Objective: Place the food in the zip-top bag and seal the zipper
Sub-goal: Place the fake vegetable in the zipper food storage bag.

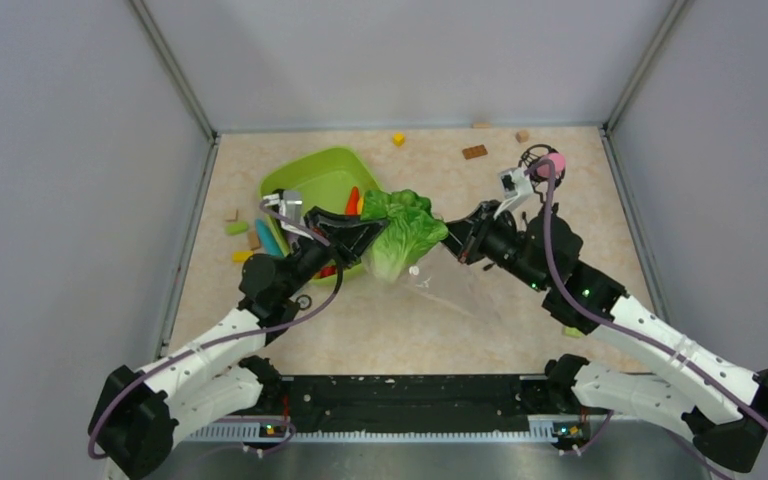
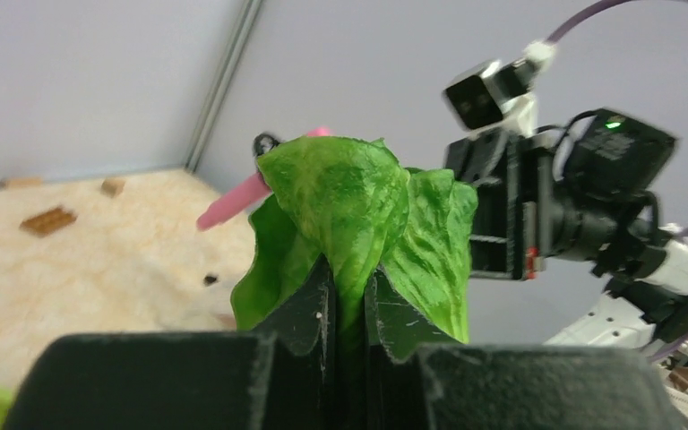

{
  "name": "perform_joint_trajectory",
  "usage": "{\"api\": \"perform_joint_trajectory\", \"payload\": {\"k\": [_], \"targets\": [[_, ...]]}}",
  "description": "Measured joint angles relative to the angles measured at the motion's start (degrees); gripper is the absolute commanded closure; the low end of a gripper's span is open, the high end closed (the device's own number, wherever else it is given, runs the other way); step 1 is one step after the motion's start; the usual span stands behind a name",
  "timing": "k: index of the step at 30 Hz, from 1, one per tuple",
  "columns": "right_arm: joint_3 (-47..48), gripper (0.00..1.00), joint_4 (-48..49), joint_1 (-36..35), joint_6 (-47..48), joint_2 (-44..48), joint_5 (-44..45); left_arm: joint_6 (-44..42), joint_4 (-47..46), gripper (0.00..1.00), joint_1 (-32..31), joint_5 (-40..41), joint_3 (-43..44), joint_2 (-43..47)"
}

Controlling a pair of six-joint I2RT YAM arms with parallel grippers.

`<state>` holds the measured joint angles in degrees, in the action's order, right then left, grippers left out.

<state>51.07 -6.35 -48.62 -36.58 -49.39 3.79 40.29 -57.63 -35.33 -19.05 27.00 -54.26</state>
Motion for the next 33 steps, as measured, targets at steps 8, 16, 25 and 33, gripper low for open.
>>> {"api": "perform_joint_trajectory", "payload": {"k": [8,16,25,33], "targets": [[-1.2,1.00,1.7,0.0,0.2,-0.4,-2.8,-4.0,26.1,1.00,-0.1,4.0,4.6,1.2],[-2.0,1.00,2.1,0.0,0.5,-0.6,-2.5,-12.1,38.6,1.00,-0.1,-1.9,7.1,0.5],[-3.8,1.00,3.0,0.0,-0.9,-0.9,-3.4,-22.5,42.9,1.00,0.0,-14.6,8.3,-3.5],[-3.8,1.00,3.7,-0.5,-0.8,-3.1,-4.9,-31.5,42.1,1.00,-3.5,-19.3,5.6,-0.5]]}}
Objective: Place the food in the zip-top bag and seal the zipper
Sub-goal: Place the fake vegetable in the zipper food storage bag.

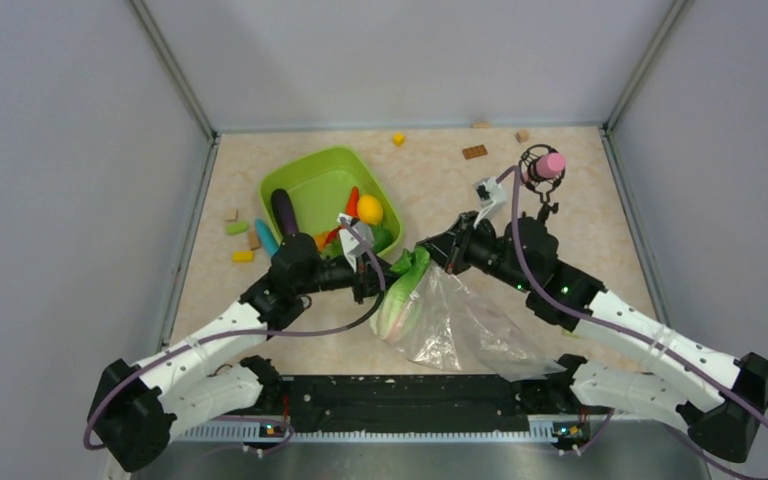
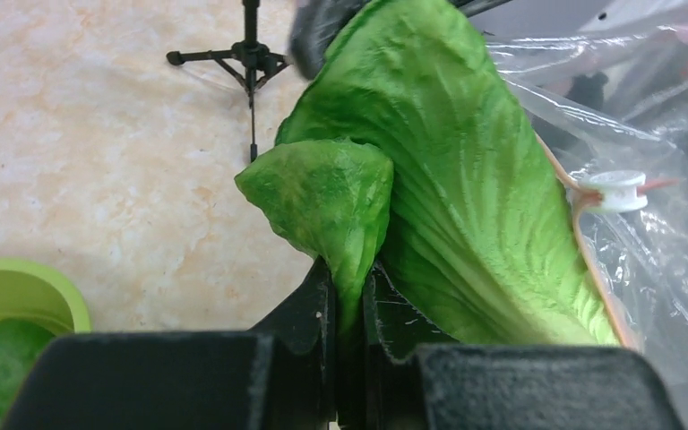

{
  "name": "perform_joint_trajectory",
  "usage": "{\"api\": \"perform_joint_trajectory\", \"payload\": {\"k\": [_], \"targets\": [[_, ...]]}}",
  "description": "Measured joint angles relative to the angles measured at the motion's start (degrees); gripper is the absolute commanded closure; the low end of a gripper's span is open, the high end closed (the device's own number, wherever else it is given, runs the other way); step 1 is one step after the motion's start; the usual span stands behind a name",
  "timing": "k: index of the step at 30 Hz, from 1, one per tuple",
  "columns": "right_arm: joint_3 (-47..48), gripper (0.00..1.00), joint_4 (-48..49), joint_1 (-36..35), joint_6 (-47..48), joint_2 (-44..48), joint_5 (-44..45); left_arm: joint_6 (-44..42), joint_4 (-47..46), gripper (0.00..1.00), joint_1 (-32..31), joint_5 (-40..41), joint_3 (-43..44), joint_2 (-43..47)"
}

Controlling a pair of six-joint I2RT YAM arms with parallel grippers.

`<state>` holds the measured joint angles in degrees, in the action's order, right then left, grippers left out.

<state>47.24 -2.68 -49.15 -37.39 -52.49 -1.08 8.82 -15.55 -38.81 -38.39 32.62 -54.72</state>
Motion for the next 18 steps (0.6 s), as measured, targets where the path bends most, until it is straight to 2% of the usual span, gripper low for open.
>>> {"api": "perform_joint_trajectory", "payload": {"k": [8,13,16,18], "targets": [[-0.8,1.00,4.2,-0.1,1.6,-3.5,-9.0,-11.4,2.1,1.00,-5.8,-2.3,1.5,-2.8],[-1.9,1.00,3.5,-0.1,3.3,-4.0,-11.0,-19.7,6.6,1.00,-7.6,-4.7,3.5,-4.9],[-1.9,1.00,2.7,-0.2,5.0,-4.0,-10.7,-21.0,7.9,1.00,-7.8,-3.5,3.5,-4.0],[-1.9,1.00,3.0,-0.2,6.0,-3.7,-10.5,-19.1,7.6,1.00,-8.3,0.7,2.4,-1.9]]}}
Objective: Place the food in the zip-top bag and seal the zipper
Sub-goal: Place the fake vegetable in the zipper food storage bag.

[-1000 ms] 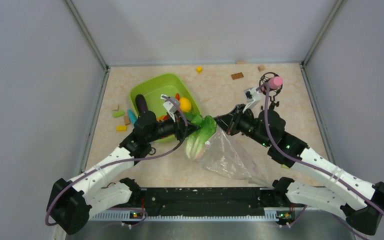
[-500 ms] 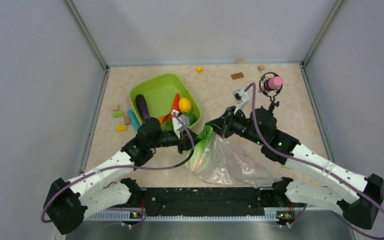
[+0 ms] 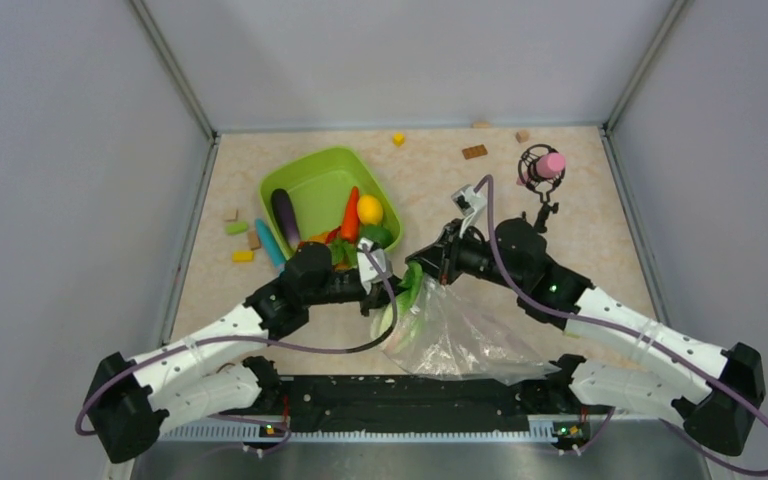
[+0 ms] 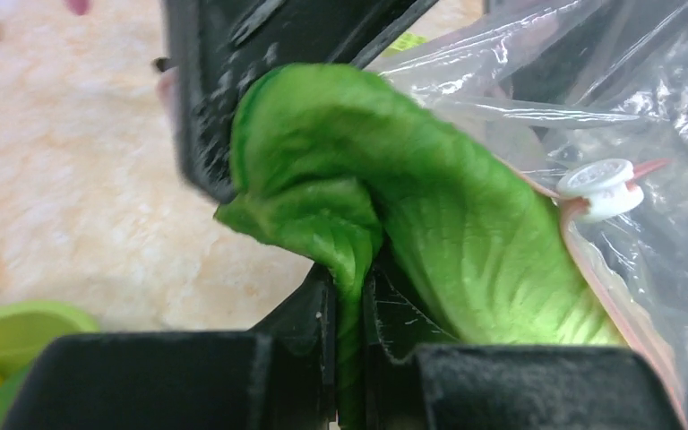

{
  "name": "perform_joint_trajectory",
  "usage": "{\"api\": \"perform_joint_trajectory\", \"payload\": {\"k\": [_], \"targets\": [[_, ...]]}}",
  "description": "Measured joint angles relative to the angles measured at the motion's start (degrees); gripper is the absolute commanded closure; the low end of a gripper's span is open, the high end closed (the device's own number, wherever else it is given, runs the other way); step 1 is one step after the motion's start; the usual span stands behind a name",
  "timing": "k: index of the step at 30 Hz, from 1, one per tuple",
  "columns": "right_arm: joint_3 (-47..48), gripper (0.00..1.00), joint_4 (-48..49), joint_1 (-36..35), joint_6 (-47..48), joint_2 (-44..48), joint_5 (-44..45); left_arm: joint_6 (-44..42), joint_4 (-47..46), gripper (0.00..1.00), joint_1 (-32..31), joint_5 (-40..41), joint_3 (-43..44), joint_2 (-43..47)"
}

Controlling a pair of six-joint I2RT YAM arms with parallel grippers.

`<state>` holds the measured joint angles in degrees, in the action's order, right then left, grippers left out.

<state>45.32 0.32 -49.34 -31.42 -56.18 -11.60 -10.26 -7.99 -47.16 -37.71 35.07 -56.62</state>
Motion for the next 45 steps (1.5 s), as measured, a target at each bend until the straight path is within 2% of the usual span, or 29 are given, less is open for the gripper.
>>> {"api": "perform_joint_trajectory", "payload": {"k": [3,7,9,13,17,25,31,37,40,45], "targets": [[0.0,1.00,1.3,0.0,1.0,0.8,0.0,6.5,-0.9,1.00,-1.4,11.8,-1.8,4.5],[-2.1,1.00,4.8,0.4,2.3,2.5,-0.3,18.3,-0.4,1.00,-2.7,34.2,-1.1,7.2],[-4.3,1.00,5.7,0.6,2.8,3.0,-0.3,22.8,-0.3,1.00,-2.7,42.3,-0.3,7.4],[-10.0,1.00,9.2,0.8,2.8,2.9,-0.5,30.4,-0.2,1.00,-2.9,53.1,-0.1,8.8],[-14.0,1.00,12.8,0.5,2.0,2.9,0.9,36.2,0.2,1.00,-3.1,59.8,-0.1,10.5],[-14.9,1.00,15.1,-3.3,1.6,2.4,11.0,46.3,-0.1,1.00,-3.1,74.8,-0.2,16.4],[-15.0,1.00,18.1,-6.9,-0.4,0.5,18.3,54.9,-5.9,1.00,-2.9,79.2,-4.1,19.4],[-15.7,1.00,21.2,-8.3,-8.3,-1.9,24.9,62.4,-12.4,1.00,-2.9,78.4,-9.0,15.0],[-15.6,1.00,20.7,-8.4,-13.0,-2.8,27.0,63.1,-16.3,1.00,-2.9,77.1,-10.2,12.1],[-15.6,1.00,20.1,-8.4,-20.4,-2.7,27.9,61.0,-28.4,1.00,-2.9,73.7,-11.5,7.0]]}}
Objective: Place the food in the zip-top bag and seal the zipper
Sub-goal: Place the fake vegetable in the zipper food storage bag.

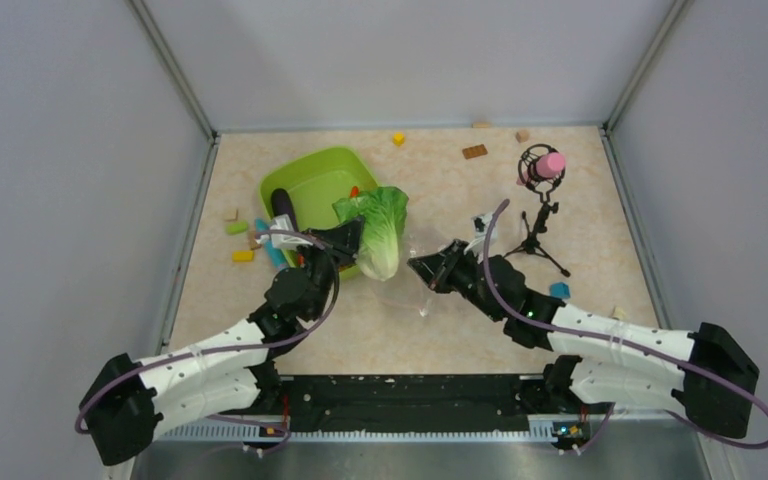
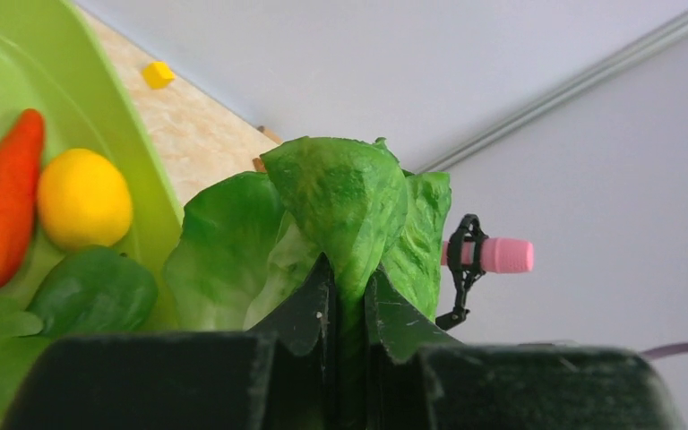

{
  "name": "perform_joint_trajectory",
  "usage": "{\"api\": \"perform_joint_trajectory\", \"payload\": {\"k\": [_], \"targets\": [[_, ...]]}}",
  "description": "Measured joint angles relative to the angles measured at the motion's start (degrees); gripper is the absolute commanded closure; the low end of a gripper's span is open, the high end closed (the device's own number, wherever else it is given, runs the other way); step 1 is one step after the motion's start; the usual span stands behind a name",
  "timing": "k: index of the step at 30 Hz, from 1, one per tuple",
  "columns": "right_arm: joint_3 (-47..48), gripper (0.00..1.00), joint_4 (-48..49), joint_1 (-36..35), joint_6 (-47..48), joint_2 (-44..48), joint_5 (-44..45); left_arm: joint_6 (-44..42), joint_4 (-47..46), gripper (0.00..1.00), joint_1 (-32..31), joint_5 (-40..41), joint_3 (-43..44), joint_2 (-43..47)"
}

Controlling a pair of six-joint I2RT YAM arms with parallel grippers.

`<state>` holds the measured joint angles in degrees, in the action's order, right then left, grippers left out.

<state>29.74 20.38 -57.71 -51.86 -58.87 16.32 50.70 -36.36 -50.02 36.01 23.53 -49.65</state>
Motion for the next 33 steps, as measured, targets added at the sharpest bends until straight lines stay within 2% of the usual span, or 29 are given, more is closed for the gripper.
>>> {"api": "perform_joint_trajectory", "payload": {"k": [7,9,12,20,25,33], "targets": [[2.5,1.00,-4.7,0.0,-9.4,4.4,0.0,-4.7,-24.0,1.00,0.0,-4.0,-6.9,-9.5],[3.4,1.00,-5.6,0.0,-12.0,5.6,0.0,-6.1,-33.5,1.00,-0.2,-5.4,-8.9,-14.1],[4.3,1.00,-6.2,0.0,-15.5,6.4,-0.1,-7.3,-40.9,1.00,-0.6,-6.9,-8.9,-18.9],[4.2,1.00,-6.0,0.0,-23.3,6.4,2.1,-7.8,-46.8,1.00,-1.3,-10.7,-7.1,-21.3],[-0.2,1.00,0.6,0.0,-28.2,6.3,4.7,-6.9,-47.9,1.00,-1.8,-10.7,-7.1,-19.7],[-0.3,1.00,7.8,0.0,-30.8,1.7,5.3,-6.9,-49.3,1.00,-2.7,-10.1,-7.4,-19.7]]}}
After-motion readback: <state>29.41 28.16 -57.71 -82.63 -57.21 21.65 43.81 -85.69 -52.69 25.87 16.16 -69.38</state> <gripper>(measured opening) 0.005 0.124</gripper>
